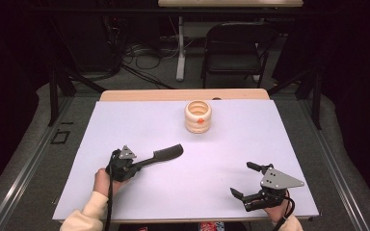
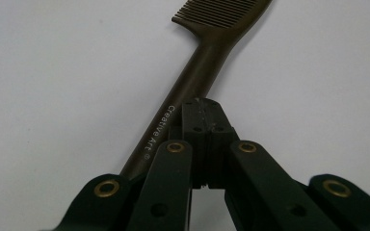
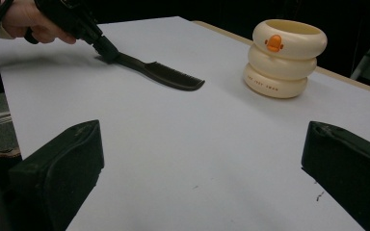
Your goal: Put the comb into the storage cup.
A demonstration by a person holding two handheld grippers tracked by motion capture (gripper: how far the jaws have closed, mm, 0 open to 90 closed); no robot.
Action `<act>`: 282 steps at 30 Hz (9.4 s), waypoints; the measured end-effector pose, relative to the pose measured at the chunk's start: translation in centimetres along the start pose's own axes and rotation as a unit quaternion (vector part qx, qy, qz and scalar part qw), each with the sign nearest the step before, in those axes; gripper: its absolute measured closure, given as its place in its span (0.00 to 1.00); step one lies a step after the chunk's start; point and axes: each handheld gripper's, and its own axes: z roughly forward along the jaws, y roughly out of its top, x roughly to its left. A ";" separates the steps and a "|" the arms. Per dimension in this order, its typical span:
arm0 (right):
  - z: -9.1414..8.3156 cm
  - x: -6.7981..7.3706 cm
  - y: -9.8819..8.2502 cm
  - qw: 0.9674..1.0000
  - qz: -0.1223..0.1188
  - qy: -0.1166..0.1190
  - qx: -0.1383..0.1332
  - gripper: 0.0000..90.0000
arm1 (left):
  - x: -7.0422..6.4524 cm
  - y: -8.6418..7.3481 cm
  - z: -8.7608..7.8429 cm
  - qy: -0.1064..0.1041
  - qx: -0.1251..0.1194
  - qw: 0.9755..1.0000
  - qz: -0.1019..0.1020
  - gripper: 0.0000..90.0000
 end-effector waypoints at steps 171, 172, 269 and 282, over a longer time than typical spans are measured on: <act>0.0 -0.1 -0.3 1.000 0.005 0.004 0.009 0.01 | 1.0 4.8 -0.5 -0.063 0.015 0.993 0.095 0.81; 0.0 -0.1 -0.3 1.000 0.005 0.004 0.009 0.01 | 1.0 4.8 -0.5 -0.063 0.015 0.993 0.095 0.81; 0.2 -0.1 -0.3 1.000 0.006 0.005 0.011 0.01 | 1.3 7.4 1.3 -0.040 -0.088 0.995 0.027 0.81; 0.2 -0.1 -0.3 1.000 0.005 0.005 0.010 0.01 | 1.4 8.0 1.4 -0.043 -0.105 0.993 0.018 0.81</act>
